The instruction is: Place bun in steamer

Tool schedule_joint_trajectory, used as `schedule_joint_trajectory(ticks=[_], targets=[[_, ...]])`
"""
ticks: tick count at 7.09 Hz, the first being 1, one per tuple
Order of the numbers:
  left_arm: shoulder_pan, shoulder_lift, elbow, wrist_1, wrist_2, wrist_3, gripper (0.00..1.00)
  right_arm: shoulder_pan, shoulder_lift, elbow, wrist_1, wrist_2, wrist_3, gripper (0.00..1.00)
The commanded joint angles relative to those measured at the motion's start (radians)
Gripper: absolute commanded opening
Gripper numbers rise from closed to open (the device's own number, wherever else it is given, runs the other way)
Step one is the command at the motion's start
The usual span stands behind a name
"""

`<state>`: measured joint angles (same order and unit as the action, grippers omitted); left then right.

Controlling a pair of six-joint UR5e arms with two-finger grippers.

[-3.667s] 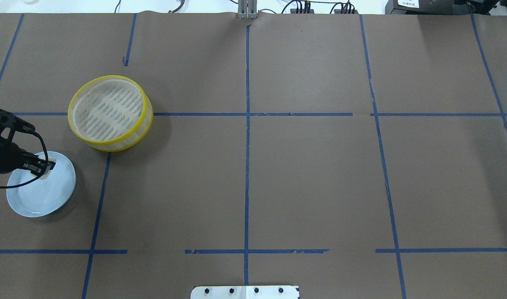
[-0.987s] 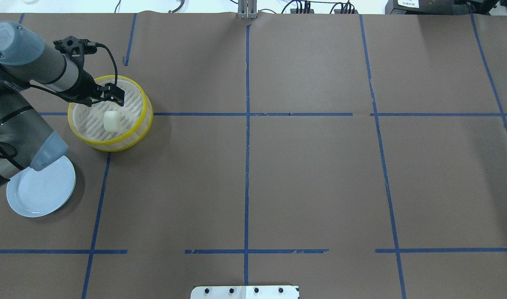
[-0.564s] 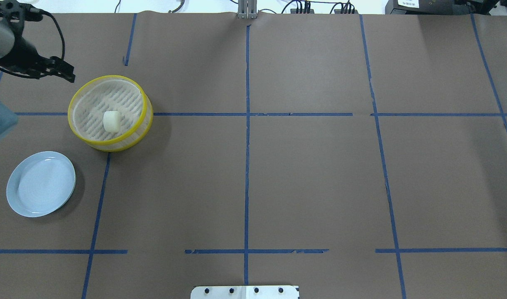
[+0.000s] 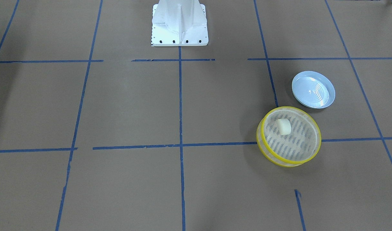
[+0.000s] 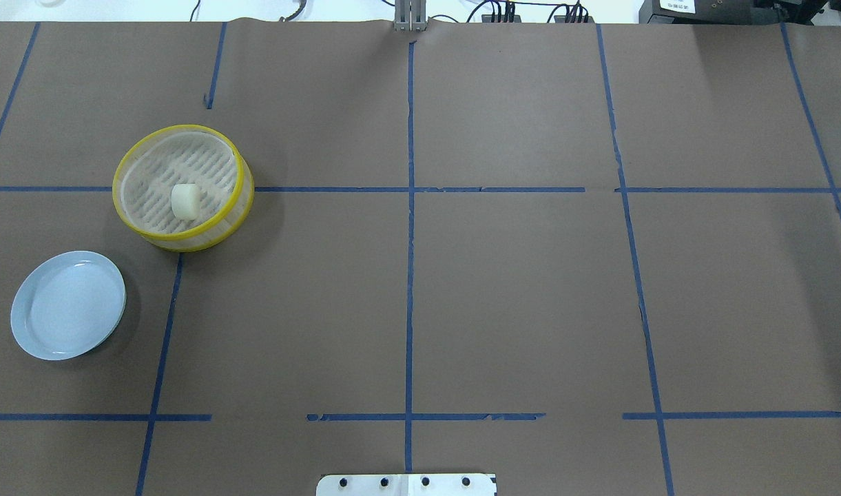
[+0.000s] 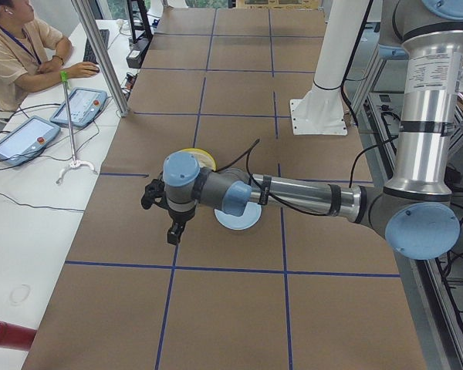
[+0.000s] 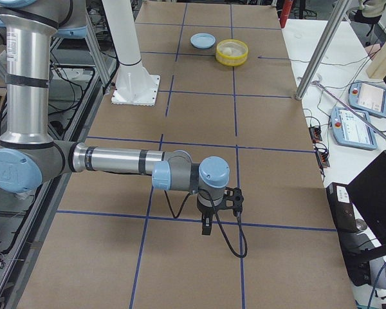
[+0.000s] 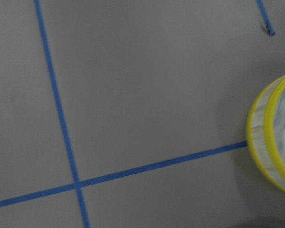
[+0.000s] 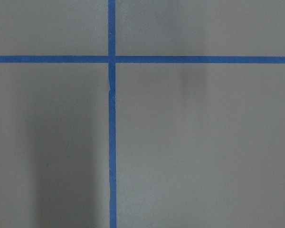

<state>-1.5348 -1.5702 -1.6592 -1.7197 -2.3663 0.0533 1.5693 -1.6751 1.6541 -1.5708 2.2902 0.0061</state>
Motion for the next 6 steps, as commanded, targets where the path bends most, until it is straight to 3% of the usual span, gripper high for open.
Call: schedule_joint_trajectory(ticks=[1,6], targets=[[-0.071,-0.008,-0.008,0.231,-0.005,0.097,0.99,0.0,0.0,0.0,0.0,0.0,0.0,1.0],[-0.073,0.055,0.042,0.154,-0.005,0.099,1.0,0.0,0.0,0.0,0.0,0.0,0.0,1.0]])
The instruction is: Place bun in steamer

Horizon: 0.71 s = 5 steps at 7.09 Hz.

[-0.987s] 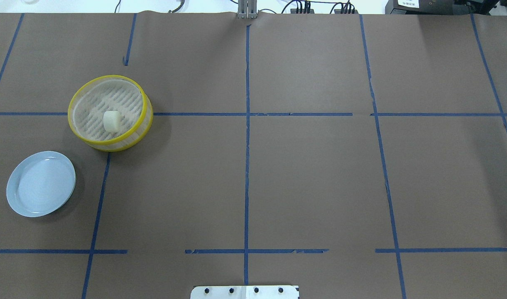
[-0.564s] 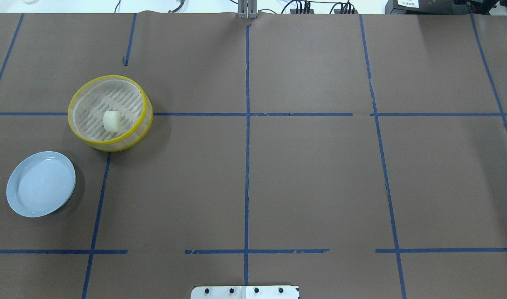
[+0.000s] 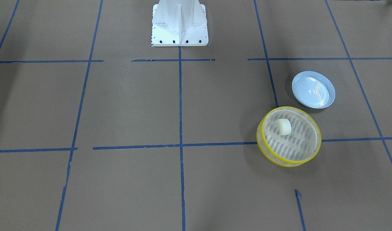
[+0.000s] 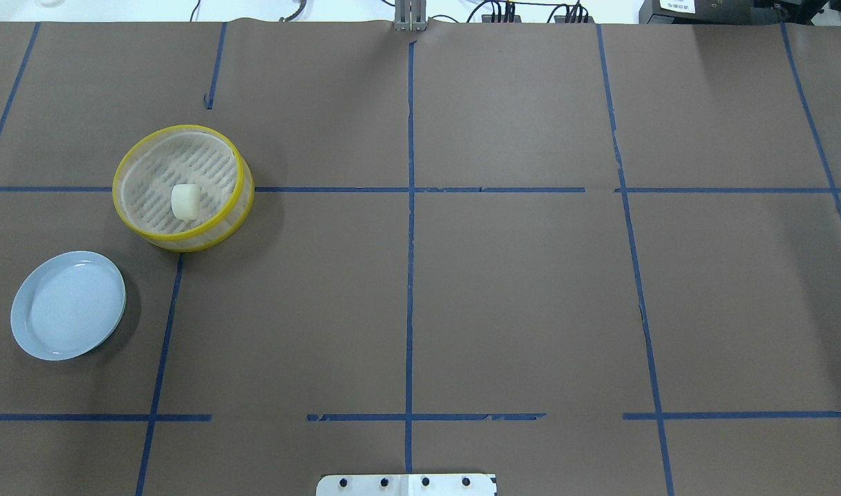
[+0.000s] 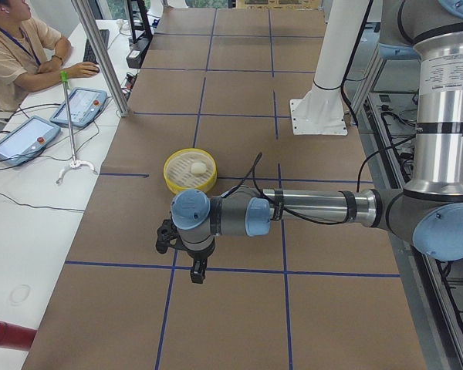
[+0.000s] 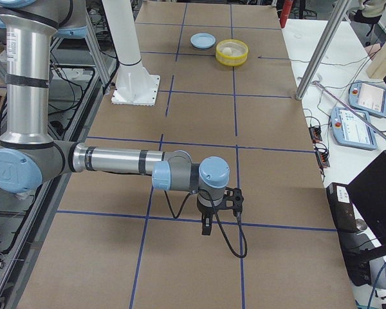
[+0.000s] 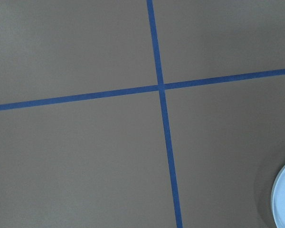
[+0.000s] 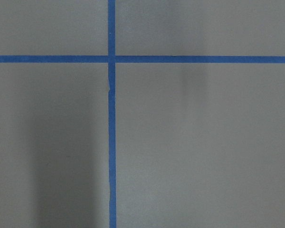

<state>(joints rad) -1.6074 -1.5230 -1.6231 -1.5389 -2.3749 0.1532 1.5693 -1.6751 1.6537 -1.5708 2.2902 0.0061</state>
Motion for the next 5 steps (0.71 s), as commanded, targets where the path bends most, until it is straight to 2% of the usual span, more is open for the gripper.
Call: schedule_joint_trajectory(ticks=[1,5], targets=[[0.0,0.009,0.011,-0.05,0.002,-0.004,1.0,0.0,0.0,0.0,0.0,0.0,0.0,1.0],[0.001,-0.02,-0.024,0.075,0.009,-0.004,1.0,0.0,0.0,0.0,0.0,0.0,0.0,1.0]])
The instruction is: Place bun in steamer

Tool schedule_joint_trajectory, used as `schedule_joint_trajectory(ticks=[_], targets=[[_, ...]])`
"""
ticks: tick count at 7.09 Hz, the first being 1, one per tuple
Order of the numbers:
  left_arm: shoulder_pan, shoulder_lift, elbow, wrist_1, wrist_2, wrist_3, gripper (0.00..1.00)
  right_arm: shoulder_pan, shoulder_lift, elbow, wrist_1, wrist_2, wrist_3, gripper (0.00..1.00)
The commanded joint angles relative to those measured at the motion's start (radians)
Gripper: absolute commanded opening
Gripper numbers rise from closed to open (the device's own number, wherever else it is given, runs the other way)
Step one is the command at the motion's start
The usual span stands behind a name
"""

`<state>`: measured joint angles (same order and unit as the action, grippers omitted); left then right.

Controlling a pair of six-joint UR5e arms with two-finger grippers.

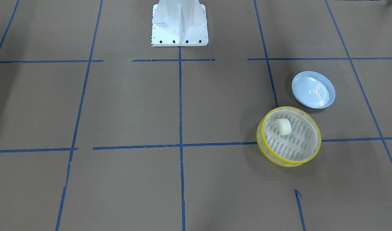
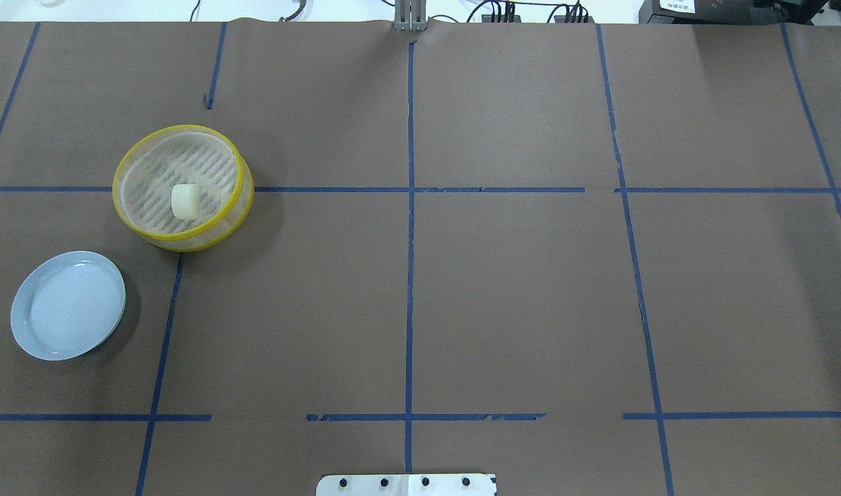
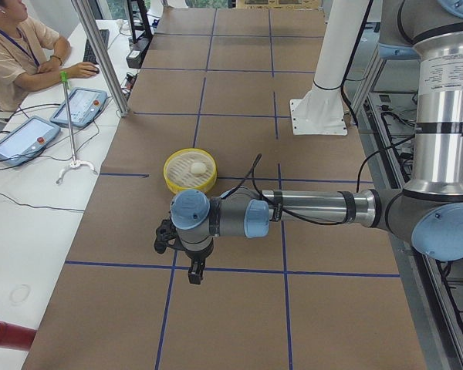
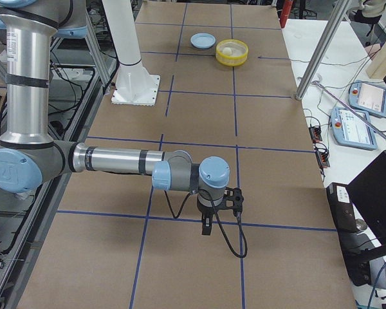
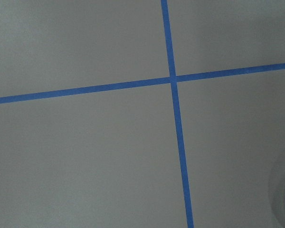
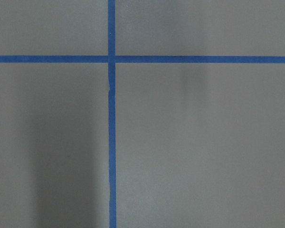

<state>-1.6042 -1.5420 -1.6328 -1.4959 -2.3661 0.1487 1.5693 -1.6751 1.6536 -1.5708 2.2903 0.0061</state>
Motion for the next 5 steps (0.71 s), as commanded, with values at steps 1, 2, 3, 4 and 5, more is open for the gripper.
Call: schedule_joint_trajectory(ticks=[1,2,3,4,5], targets=[[-0.003,0.014,-0.042,0.028,-0.005,0.002,1.0,0.0,0.0,0.0,0.0,0.0,0.0,1.0],[-0.003,0.017,-0.053,0.028,-0.004,0.002,1.0,0.0,0.0,0.0,0.0,0.0,0.0,1.0],[-0.002,0.016,-0.045,0.028,-0.001,0.002,1.0,0.0,0.0,0.0,0.0,0.0,0.0,1.0],[-0.002,0.016,-0.05,0.029,0.001,0.0,1.0,0.0,0.0,0.0,0.0,0.0,0.0,1.0],[0.0,0.014,-0.052,0.029,-0.001,0.0,1.0,0.0,0.0,0.0,0.0,0.0,0.0,1.0]])
